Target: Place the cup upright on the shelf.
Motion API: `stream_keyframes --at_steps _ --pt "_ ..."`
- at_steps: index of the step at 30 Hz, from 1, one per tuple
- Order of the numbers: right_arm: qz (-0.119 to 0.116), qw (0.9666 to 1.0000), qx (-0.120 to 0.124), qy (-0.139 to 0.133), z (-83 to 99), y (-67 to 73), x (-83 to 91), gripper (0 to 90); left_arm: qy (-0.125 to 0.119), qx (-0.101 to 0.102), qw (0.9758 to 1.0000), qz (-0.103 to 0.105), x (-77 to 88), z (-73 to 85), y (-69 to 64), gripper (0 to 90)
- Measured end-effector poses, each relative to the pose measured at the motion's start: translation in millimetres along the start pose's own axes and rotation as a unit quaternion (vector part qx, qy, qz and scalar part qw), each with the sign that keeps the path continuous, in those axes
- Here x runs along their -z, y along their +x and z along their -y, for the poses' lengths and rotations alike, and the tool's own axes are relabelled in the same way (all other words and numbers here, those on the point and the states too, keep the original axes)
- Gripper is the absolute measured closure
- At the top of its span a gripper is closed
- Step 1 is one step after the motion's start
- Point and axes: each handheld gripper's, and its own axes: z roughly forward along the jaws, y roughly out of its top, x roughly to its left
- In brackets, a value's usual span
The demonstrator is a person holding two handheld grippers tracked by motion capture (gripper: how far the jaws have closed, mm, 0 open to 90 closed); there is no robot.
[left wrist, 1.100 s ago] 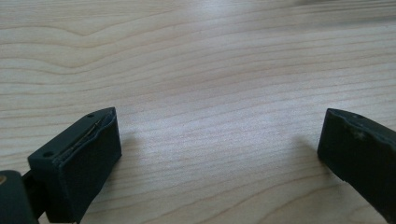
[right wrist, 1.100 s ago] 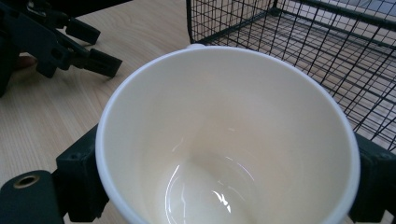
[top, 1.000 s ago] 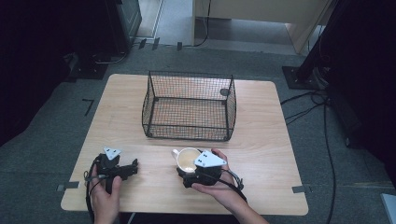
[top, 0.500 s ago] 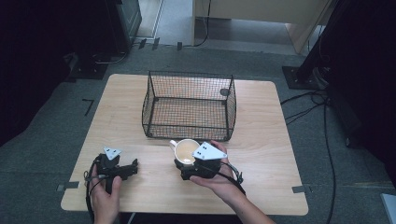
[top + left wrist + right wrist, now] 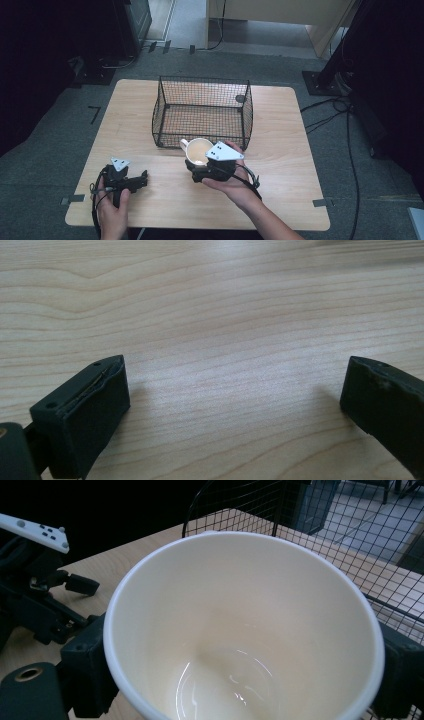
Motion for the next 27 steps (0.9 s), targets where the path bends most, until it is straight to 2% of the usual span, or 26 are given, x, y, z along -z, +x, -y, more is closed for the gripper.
stream_keyframes --at_steps 27 --pt "0.04 0.9981 -0.007 -0.047 -46.4 -33.5 -16.2 9.9 -0.001 0.0 1.0 -0.001 -0.1 0.0 0.0 0.0"
